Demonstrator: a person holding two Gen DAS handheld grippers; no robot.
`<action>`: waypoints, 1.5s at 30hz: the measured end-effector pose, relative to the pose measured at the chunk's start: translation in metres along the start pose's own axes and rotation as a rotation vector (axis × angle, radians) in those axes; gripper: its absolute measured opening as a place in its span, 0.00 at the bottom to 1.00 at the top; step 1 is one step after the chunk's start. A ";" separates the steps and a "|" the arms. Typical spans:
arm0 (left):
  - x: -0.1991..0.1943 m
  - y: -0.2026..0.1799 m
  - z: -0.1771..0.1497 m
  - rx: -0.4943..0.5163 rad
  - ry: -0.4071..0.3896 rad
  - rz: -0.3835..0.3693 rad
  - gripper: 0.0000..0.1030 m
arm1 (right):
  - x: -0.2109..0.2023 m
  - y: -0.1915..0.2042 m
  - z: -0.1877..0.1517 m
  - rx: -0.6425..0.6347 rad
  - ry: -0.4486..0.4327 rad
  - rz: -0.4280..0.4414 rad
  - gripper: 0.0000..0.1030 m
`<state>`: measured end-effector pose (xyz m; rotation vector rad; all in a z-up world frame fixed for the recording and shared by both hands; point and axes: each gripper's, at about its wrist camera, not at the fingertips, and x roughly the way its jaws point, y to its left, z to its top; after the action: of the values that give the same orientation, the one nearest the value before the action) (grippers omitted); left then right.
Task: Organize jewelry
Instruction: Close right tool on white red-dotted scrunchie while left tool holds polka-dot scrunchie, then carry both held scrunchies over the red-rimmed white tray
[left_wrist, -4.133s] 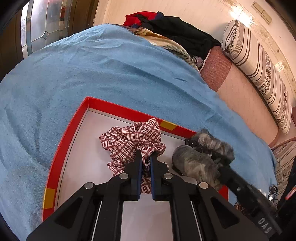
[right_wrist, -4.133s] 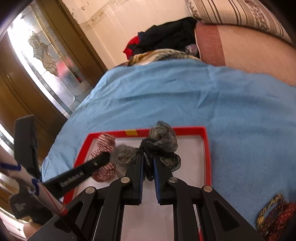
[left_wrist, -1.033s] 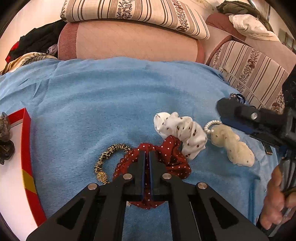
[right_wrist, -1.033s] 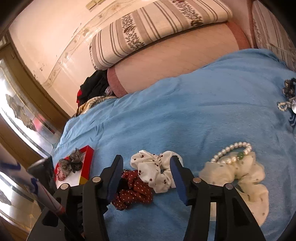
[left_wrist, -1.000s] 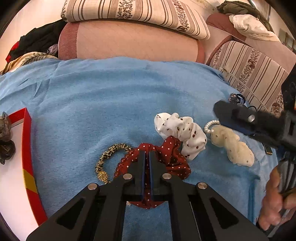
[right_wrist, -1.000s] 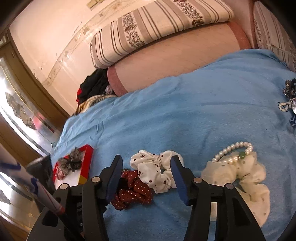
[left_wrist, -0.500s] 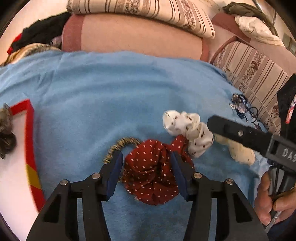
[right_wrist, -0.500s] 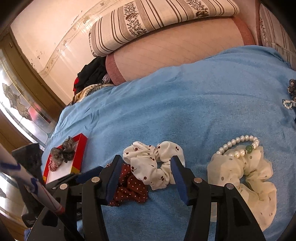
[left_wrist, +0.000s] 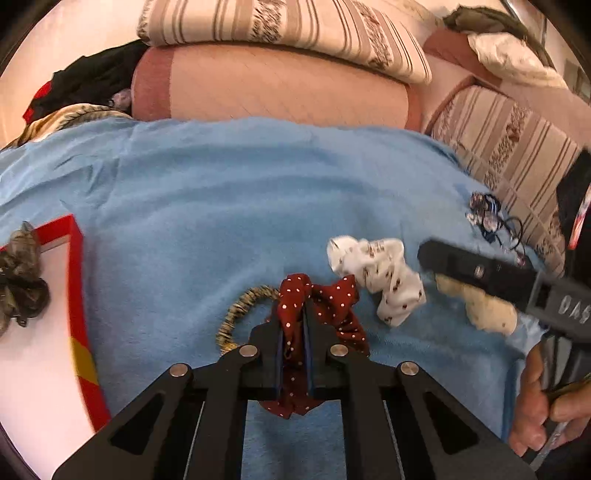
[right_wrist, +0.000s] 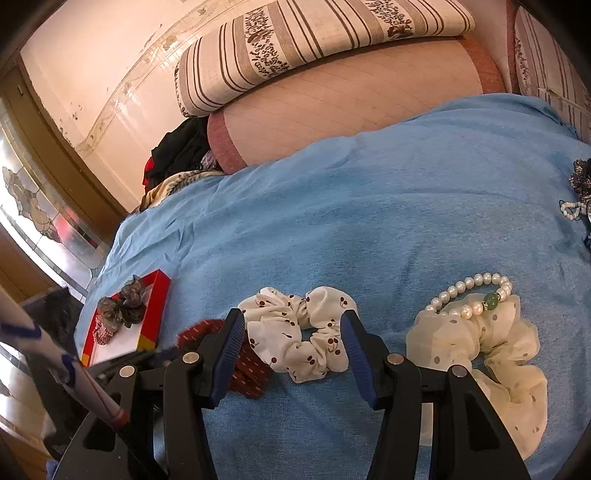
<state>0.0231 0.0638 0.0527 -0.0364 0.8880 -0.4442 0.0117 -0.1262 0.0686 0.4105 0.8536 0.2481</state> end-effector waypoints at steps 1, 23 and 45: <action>-0.003 0.002 0.001 -0.009 -0.007 -0.004 0.08 | 0.001 0.001 -0.001 -0.007 0.004 0.003 0.57; -0.025 0.023 0.010 -0.092 -0.096 0.005 0.08 | 0.033 0.026 -0.018 -0.235 0.058 -0.181 0.72; -0.028 0.021 0.007 -0.084 -0.108 0.002 0.08 | 0.002 0.025 -0.012 -0.135 -0.065 -0.073 0.14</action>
<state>0.0205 0.0924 0.0736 -0.1349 0.7996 -0.3990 0.0024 -0.1004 0.0709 0.2601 0.7812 0.2220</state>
